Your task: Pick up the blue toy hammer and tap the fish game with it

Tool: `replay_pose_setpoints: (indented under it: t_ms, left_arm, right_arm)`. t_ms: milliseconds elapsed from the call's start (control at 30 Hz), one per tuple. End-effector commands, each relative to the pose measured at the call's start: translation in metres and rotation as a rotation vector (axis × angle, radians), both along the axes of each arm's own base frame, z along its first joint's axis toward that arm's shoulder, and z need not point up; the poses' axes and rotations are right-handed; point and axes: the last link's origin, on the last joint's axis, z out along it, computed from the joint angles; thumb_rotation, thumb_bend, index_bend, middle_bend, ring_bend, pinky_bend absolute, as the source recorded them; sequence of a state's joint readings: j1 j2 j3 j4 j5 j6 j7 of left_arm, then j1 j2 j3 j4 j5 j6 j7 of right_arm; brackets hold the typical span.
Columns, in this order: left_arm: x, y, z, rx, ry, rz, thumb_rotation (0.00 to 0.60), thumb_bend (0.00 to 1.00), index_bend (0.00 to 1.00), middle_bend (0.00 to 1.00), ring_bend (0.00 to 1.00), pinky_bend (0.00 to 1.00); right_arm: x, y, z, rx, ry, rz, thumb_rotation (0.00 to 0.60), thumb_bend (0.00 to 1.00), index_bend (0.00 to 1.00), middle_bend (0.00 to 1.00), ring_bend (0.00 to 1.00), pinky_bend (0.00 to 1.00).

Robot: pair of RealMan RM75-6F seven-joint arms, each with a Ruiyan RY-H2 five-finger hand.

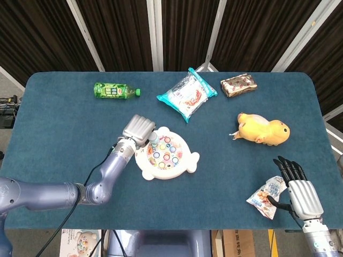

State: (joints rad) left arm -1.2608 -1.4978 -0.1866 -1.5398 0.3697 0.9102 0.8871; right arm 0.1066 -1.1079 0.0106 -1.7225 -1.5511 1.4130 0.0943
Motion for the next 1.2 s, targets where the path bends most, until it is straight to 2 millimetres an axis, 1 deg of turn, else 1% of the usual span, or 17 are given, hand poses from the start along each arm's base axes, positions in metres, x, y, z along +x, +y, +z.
replay_pose_setpoints:
  t_ms: [33,233,467,667,800,1033,1200]
  left_arm:
    - [-0.001,0.0,-0.003,-0.003,0.001,0.001,0.6,0.71,0.66,0.54,0.49,0.62]
    - [-0.003,0.001,-0.007,-0.011,0.012,0.003,0.6,0.71,0.66,0.54,0.49,0.62]
    - [-0.012,0.002,-0.012,-0.015,0.03,0.02,0.6,0.71,0.66,0.54,0.49,0.62]
    - [-0.013,0.002,-0.015,-0.02,0.034,0.016,0.6,0.71,0.66,0.54,0.49,0.62]
    - [-0.009,0.002,-0.015,-0.018,0.02,0.009,0.6,0.71,0.66,0.54,0.49,0.62]
    - [0.007,0.002,-0.006,-0.011,-0.021,-0.014,0.6,0.71,0.66,0.53,0.49,0.62]
    - [0.016,0.0,-0.007,-0.016,-0.023,-0.03,0.6,0.71,0.66,0.53,0.49,0.62]
  right_arm:
    - [0.0,0.0,0.0,0.0,-0.001,-0.001,0.6,0.22,0.0,0.0,0.0,0.0]
    - [0.0,0.0,0.0,0.0,-0.004,-0.001,0.6,0.22,0.0,0.0,0.0,0.0]
    - [0.0,0.0,0.001,0.0,-0.009,0.0,0.6,0.22,0.0,0.0,0.0,0.0]
    - [0.0,0.0,0.001,-0.001,-0.011,-0.002,0.6,0.22,0.0,0.0,0.0,0.0]
    - [0.0,0.0,0.001,-0.001,-0.011,-0.003,0.6,0.22,0.0,0.0,0.0,0.0]
    - [0.0,0.0,0.001,-0.001,-0.013,-0.005,0.6,0.22,0.0,0.0,0.0,0.0]
    - [0.0,0.0,0.002,-0.001,-0.014,-0.004,0.6,0.22,0.0,0.0,0.0,0.0]
